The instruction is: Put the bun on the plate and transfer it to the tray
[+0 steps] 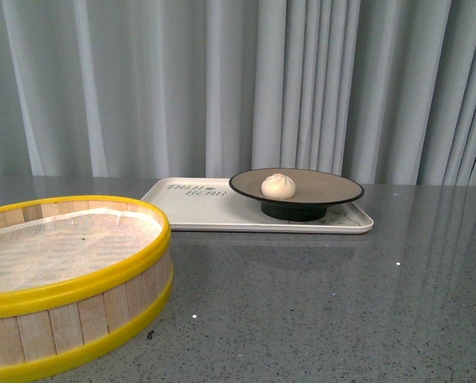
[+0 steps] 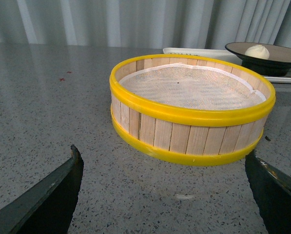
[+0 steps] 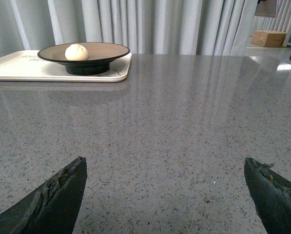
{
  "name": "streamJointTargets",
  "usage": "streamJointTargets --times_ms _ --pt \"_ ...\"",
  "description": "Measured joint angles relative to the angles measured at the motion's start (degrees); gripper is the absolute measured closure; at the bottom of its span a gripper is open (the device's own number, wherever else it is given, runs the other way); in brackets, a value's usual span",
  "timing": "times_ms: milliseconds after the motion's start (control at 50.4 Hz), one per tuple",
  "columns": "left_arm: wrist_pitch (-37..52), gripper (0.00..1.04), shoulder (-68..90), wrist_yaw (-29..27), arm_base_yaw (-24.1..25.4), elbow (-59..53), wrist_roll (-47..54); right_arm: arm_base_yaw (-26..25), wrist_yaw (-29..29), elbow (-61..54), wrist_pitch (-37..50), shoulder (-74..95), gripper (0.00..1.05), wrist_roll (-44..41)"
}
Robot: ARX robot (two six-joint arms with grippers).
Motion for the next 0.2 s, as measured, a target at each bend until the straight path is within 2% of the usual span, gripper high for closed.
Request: streamJointTargets --times_ms 199 --pt "0.00 0.07 0.00 0.00 0.00 0.00 0.00 0.00 0.00 0.00 0.00 0.00 0.08 0.00"
